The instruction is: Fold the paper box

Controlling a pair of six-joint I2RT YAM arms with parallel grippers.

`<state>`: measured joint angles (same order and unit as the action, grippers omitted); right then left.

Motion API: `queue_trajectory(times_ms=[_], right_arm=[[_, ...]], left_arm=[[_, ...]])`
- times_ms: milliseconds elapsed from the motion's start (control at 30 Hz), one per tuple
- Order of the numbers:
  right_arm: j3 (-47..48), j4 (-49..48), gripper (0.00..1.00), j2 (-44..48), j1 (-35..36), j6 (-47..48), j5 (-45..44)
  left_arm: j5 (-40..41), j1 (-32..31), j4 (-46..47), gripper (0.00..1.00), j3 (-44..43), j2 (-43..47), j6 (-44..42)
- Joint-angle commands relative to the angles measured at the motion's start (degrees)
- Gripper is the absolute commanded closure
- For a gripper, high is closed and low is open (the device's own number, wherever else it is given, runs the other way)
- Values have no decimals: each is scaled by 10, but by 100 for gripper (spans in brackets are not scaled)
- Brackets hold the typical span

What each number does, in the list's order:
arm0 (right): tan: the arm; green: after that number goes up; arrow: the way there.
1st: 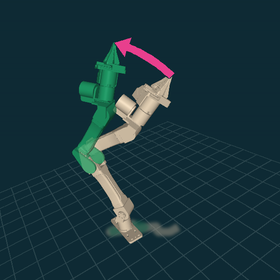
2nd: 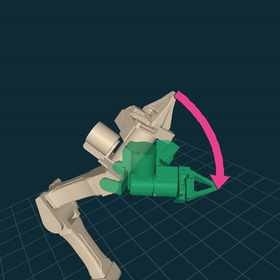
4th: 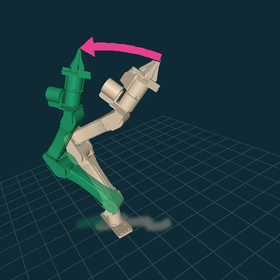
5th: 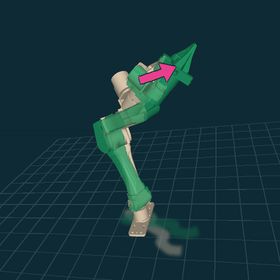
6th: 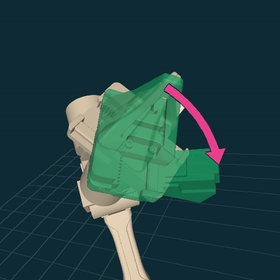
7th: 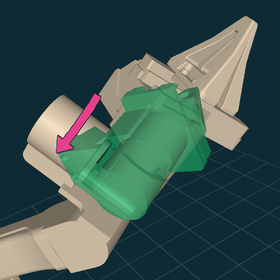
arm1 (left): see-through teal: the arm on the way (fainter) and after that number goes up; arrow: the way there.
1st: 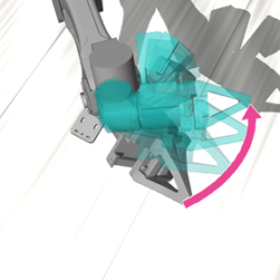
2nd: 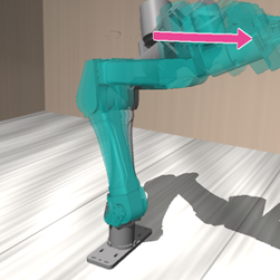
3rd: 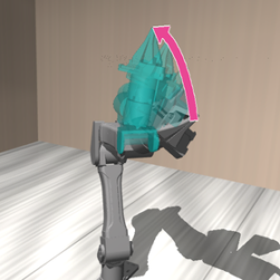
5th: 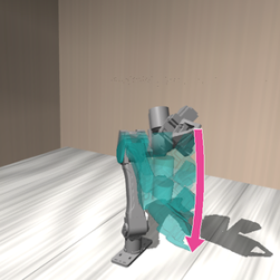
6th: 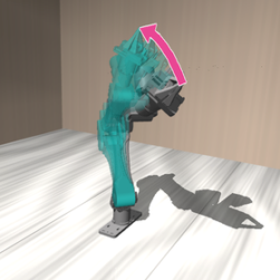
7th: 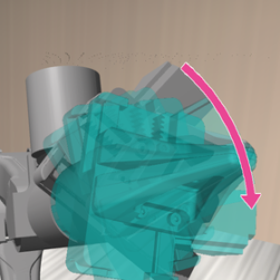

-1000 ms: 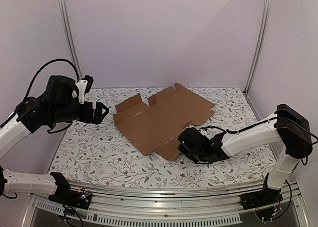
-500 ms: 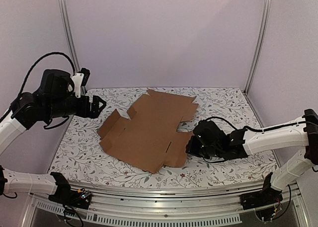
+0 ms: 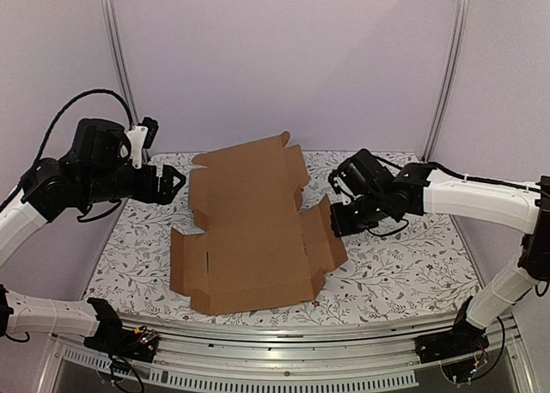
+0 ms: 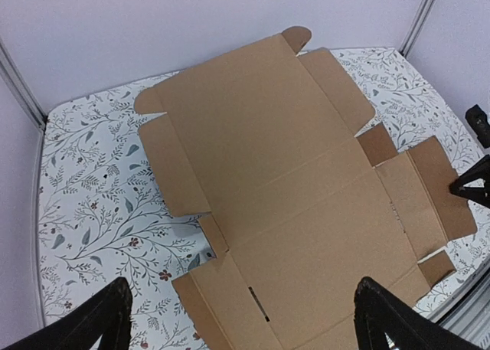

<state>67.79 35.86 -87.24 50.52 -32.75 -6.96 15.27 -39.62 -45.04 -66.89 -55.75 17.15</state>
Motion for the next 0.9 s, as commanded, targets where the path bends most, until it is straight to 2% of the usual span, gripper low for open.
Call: queue_trajectory(times_ms=[0,300,667,867], right_arm=[[97,131,100,-68,-19,151,8],[275,237,100,-188,-35,331,-56],[414,240,100,-325,-46,531,-133],[450,210,100,-374,-46,584,-132]], left_arm=[[-14,-8,-7,1,-6,2,-3],[-29,-9,-5,1,15,17,6],[-39,-9,-4,0,28,28,17],[-41,-9,-3,1,28,28,20]])
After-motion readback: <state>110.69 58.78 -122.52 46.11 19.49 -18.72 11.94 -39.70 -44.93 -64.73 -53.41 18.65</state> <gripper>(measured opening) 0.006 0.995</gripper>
